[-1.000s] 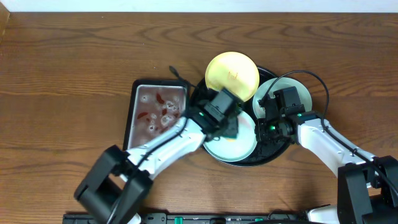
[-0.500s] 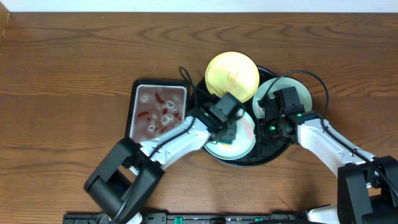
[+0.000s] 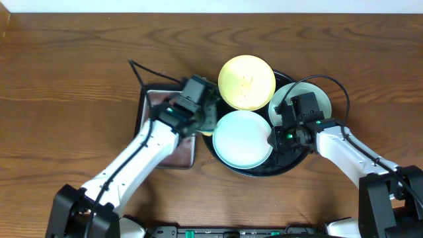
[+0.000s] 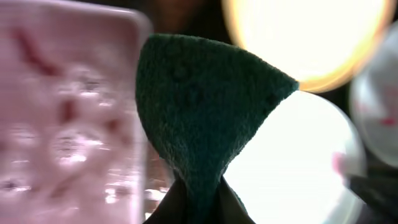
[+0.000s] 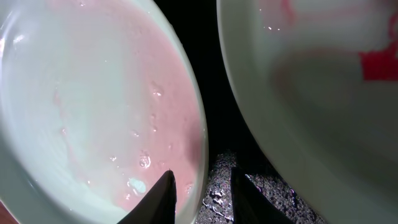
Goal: Clean dirty plates on tray and stack at the side
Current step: 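Scrub the lower pale green plate with the sponge in the left gripper, then dip the sponge back into the soapy tray with the left gripper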
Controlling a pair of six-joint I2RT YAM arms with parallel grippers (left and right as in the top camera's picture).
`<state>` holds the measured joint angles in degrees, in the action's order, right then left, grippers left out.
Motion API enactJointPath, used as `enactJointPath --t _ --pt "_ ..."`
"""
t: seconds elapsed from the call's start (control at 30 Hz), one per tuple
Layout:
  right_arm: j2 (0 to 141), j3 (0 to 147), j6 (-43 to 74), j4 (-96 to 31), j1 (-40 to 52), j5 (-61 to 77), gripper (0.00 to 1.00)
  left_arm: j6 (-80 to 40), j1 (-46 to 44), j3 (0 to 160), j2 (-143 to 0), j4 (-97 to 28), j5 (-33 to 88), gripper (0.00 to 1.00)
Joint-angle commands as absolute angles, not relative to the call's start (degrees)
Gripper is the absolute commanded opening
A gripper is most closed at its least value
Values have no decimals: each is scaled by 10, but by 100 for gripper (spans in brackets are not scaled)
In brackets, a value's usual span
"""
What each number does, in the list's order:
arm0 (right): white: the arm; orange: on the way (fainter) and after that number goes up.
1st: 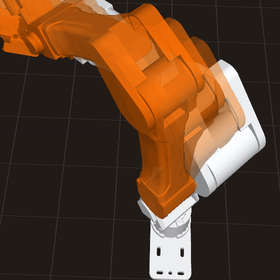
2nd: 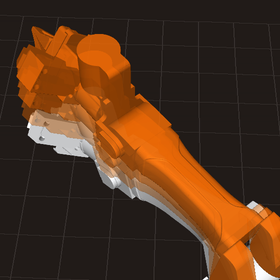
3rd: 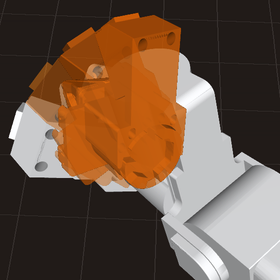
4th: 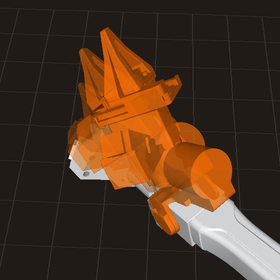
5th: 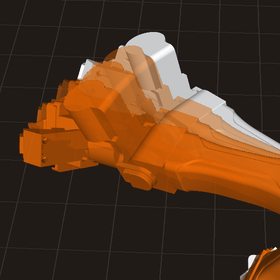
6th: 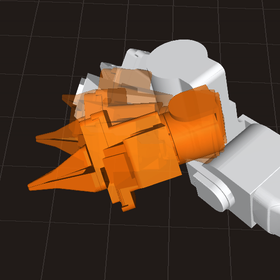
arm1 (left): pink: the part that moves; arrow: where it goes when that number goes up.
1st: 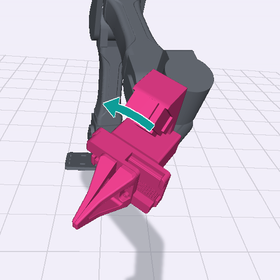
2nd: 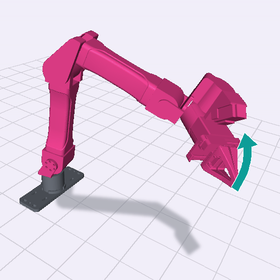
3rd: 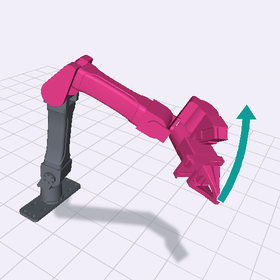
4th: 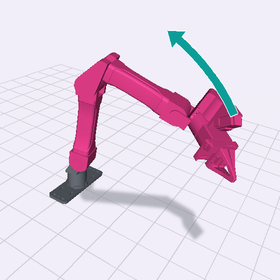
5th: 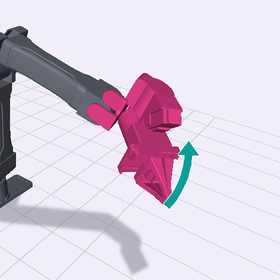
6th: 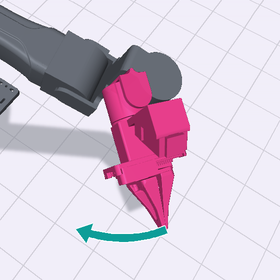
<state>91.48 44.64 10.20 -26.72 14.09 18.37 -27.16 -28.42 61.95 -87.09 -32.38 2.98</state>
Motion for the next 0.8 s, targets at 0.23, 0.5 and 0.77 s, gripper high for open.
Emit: enactJointPath --t 0.23,0.5,0.77 --pt "918 452 103 -266 144 192 31 -182 -161 602 -927 -321 39 11" --pt "918 452 123 -268 144 196 28 -157 -154 602 -981 -311 29 61" --pt "918 452 123 -267 144 196 28 -157 -154 602 -998 -296 -24 71"
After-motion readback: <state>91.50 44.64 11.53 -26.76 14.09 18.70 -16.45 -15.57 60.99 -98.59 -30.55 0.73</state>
